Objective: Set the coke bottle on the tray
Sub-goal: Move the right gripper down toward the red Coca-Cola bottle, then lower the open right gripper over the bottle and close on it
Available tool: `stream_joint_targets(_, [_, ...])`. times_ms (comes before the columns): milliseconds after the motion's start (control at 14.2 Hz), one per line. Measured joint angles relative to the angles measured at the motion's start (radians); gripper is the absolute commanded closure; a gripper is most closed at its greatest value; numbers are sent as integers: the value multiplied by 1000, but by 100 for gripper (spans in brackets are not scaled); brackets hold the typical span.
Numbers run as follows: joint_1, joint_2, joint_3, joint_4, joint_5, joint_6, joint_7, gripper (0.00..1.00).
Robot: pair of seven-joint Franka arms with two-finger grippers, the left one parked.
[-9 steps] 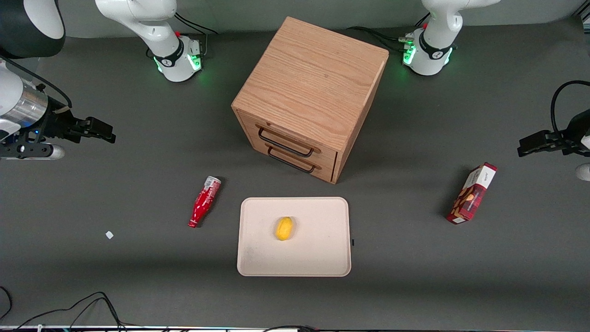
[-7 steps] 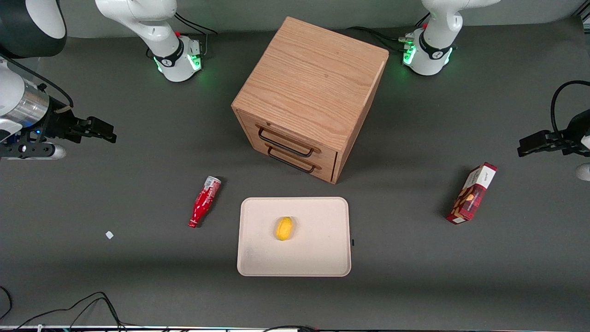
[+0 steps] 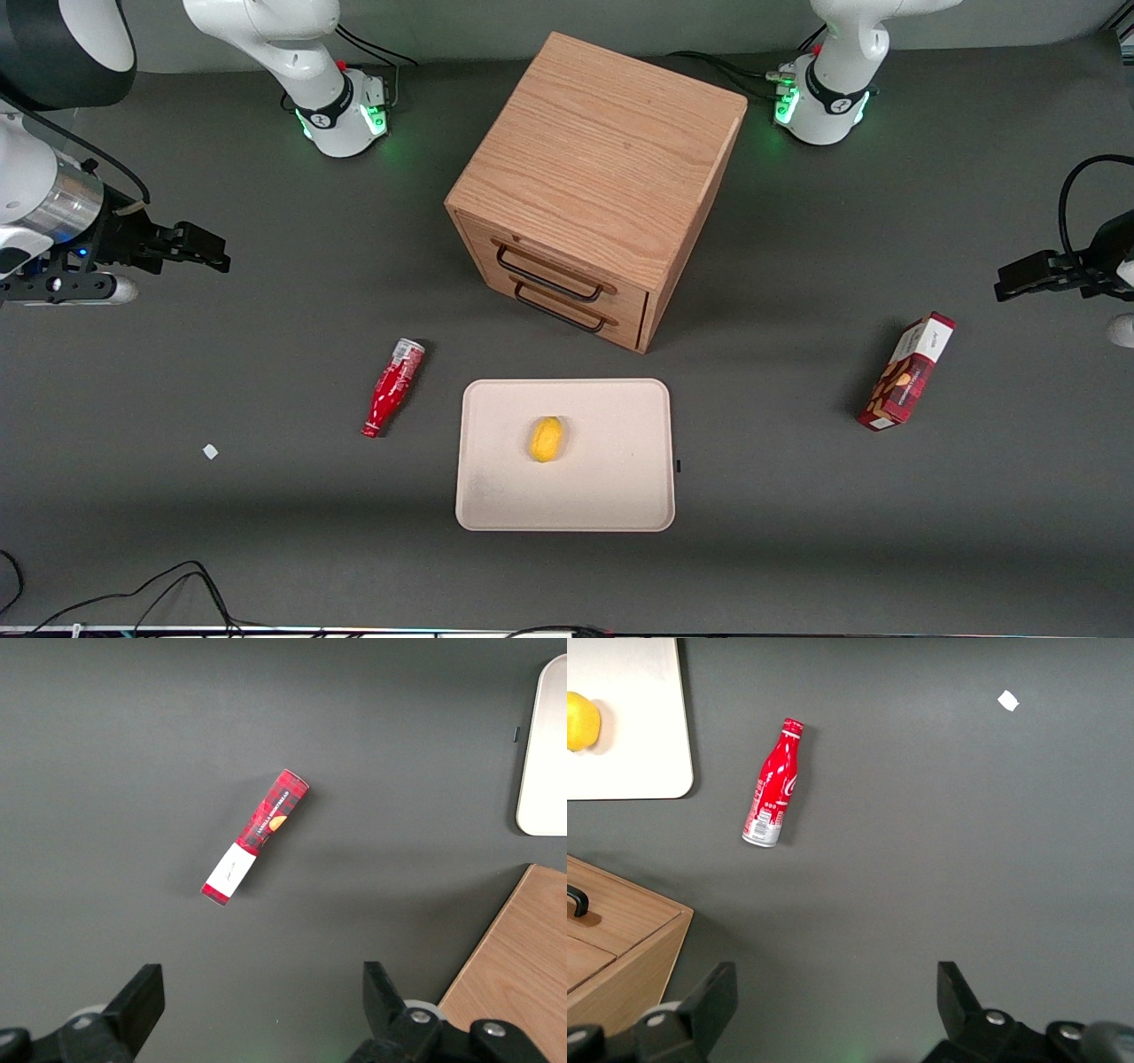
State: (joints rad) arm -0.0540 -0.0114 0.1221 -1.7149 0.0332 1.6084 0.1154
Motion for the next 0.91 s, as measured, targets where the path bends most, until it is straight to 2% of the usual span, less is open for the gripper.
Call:
stream_joint_targets(351, [2, 118, 80, -12, 0, 86, 172, 0])
stream_joint_targets(702, [5, 279, 102, -16, 5, 254, 317, 0])
stream_joint_targets(912, [39, 366, 110, -30, 2, 374, 421, 0])
